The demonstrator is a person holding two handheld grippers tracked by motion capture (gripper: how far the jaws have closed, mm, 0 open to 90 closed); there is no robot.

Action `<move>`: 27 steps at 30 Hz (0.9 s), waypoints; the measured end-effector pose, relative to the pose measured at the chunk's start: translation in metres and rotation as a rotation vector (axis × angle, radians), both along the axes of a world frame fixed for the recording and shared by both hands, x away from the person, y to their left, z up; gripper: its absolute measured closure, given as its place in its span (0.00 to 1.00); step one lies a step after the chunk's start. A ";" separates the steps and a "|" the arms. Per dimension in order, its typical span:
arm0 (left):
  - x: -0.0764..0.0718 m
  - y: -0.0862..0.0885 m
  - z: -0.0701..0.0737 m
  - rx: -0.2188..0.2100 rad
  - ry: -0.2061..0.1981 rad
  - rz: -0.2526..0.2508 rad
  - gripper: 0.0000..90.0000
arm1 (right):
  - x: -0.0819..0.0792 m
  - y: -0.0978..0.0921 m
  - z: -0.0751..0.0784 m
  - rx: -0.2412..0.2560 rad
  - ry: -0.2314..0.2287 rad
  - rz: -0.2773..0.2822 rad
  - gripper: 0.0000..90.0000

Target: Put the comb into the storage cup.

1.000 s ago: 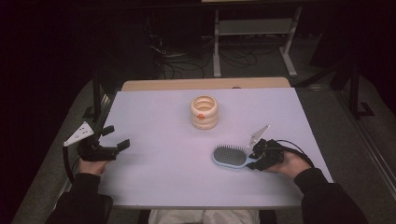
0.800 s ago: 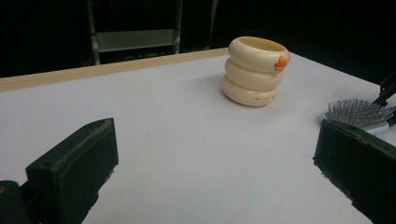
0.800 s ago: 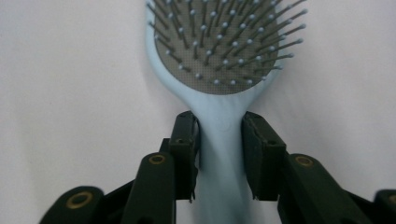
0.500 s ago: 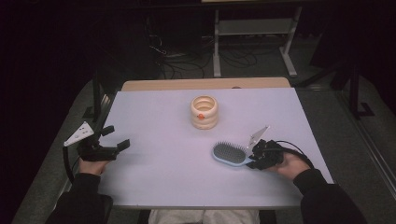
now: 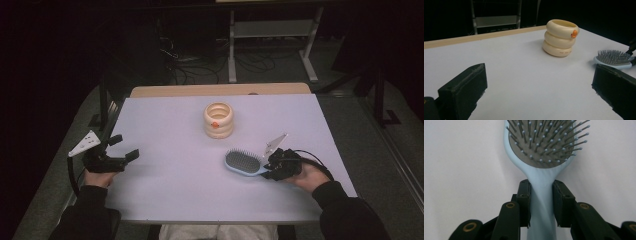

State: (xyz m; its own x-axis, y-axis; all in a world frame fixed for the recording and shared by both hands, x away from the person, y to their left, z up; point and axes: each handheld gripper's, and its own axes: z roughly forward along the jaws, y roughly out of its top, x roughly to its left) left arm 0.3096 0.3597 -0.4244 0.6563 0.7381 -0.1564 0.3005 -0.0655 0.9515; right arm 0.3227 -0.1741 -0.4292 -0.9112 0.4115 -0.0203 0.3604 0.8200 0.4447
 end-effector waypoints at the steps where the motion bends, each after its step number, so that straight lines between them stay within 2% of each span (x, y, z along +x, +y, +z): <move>1: 0.000 0.000 0.000 0.000 0.000 0.000 0.00 | 0.000 0.001 0.001 0.004 0.005 -0.003 0.76; 27: 0.000 0.000 0.000 -0.006 -0.001 -0.001 0.00 | 0.006 0.018 0.036 0.081 -0.062 0.004 0.76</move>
State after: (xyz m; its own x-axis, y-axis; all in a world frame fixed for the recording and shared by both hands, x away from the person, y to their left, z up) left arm 0.3091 0.3600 -0.4239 0.6572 0.7366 -0.1600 0.2995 -0.0604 0.9522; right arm 0.3284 -0.1564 -0.3929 -0.9110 0.4101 -0.0438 0.3264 0.7819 0.5312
